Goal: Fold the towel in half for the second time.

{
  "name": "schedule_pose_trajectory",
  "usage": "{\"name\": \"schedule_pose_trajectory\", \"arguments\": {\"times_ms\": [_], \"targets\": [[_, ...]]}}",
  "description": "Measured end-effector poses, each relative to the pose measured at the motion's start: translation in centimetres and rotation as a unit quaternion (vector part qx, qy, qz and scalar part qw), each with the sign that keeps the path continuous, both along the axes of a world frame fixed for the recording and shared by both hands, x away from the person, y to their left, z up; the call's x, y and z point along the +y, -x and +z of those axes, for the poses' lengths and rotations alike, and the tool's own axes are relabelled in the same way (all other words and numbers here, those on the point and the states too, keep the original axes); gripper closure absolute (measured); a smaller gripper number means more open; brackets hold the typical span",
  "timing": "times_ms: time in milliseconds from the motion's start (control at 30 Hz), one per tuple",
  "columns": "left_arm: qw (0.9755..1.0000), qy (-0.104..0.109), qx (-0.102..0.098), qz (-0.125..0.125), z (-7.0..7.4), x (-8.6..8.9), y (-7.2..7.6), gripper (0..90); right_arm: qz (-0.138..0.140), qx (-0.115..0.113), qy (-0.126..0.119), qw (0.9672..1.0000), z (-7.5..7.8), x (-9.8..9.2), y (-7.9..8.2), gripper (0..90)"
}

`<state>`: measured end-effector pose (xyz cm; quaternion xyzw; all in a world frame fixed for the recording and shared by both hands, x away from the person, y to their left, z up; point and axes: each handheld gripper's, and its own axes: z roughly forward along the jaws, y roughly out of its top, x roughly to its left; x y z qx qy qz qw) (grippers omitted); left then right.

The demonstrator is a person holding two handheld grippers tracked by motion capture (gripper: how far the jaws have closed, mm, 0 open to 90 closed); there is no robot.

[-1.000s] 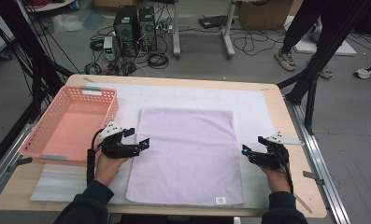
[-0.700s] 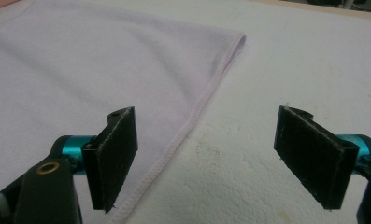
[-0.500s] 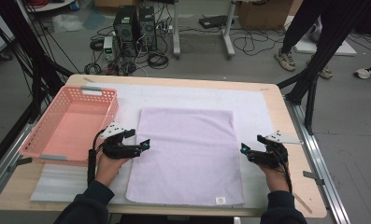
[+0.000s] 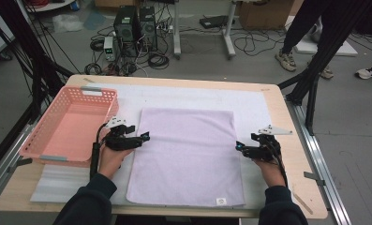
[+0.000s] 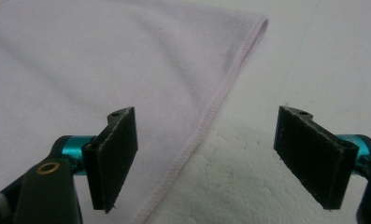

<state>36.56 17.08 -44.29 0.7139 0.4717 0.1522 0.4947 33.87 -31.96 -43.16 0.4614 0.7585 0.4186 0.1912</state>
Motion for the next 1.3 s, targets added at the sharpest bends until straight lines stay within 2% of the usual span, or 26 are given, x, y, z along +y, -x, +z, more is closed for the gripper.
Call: {"name": "schedule_pose_trajectory", "arguments": {"times_ms": [167,200,233,300,400,467,500,667,767,800,867,933,1033,1100,1133,1167,1200,1233,1267,1300], "targets": [[0.9999,-0.001,0.015,0.007,0.6,-0.3,-2.2,26.1,0.001,0.018,-0.002,0.9998,-0.2,0.5,-2.0,20.3],[0.9997,0.004,0.022,0.004,0.6,-0.3,-2.7,28.0,0.001,0.021,-0.001,0.9998,-0.2,0.6,-2.3,20.3],[0.9993,0.000,0.036,0.004,0.6,-0.3,-3.4,29.8,0.001,0.024,0.003,0.9997,-0.1,0.8,-2.7,20.3],[0.9989,-0.013,0.044,0.009,0.4,-0.3,-4.3,29.4,0.001,0.029,0.004,0.9996,0.0,1.1,-3.4,20.1],[0.9977,-0.017,0.057,0.032,0.1,-0.1,-5.7,29.2,0.000,0.035,0.006,0.9994,0.0,1.4,-4.5,20.1],[0.9974,-0.013,0.056,0.044,-0.3,0.2,-6.4,29.6,-0.003,0.042,0.014,0.9990,-0.1,1.6,-5.4,20.1],[0.9963,-0.011,0.068,0.051,-0.6,0.3,-6.9,29.9,-0.006,0.042,0.014,0.9990,-0.1,1.7,-5.8,20.1],[0.9960,-0.031,0.065,0.052,-0.7,0.1,-8.3,32.6,-0.030,0.054,0.011,0.9980,-0.4,1.9,-8.0,20.2],[0.9956,-0.031,0.073,0.051,-0.5,-0.2,-9.2,35.8,-0.042,0.060,0.016,0.9972,-0.6,2.1,-9.1,21.0],[0.9958,-0.033,0.072,0.047,-0.5,-0.4,-9.4,38.8,-0.047,0.064,0.016,0.9967,-0.7,2.3,-9.4,23.5],[0.9953,-0.057,0.064,0.045,-0.5,-0.7,-9.7,44.2,-0.055,0.065,0.019,0.9962,-1.0,2.5,-9.7,28.3],[0.9954,-0.057,0.059,0.049,-0.7,-0.9,-9.7,47.6,-0.059,0.070,0.020,0.9956,-1.3,2.7,-10.0,30.1],[0.9942,-0.078,0.051,0.054,-0.6,-1.1,-9.6,54.9,-0.068,0.064,0.025,0.9953,-1.4,3.0,-10.2,37.5],[0.9921,-0.108,0.037,0.053,-0.6,-1.3,-9.5,61.3,-0.064,0.057,0.051,0.9950,-1.3,3.3,-10.2,45.3],[0.9921,-0.109,0.034,0.052,-0.6,-1.3,-9.5,63.7,-0.064,0.057,0.047,0.9952,-1.3,3.4,-10.2,50.6],[0.9934,-0.100,0.036,0.044,-0.7,-1.3,-9.5,68.6,-0.066,0.058,0.042,0.9952,-1.3,3.3,-10.2,55.9],[0.9946,-0.090,0.039,0.034,-0.7,-1.4,-9.5,81.5,-0.069,0.061,0.035,0.9951,-1.3,3.3,-10.1,62.8],[0.9941,-0.098,0.034,0.032,-0.7,-1.5,-9.4,84.5,-0.065,0.064,0.024,0.9955,-1.4,3.3,-10.2,73.2],[0.9941,-0.098,0.035,0.032,-0.7,-1.5,-9.4,85.3,-0.055,0.068,0.013,0.9961,-1.4,3.3,-10.2,81.9],[0.9949,-0.085,0.041,0.036,-0.7,-1.3,-9.5,85.7,-0.048,0.070,0.009,0.9964,-1.4,3.5,-10.2,84.4]]}}
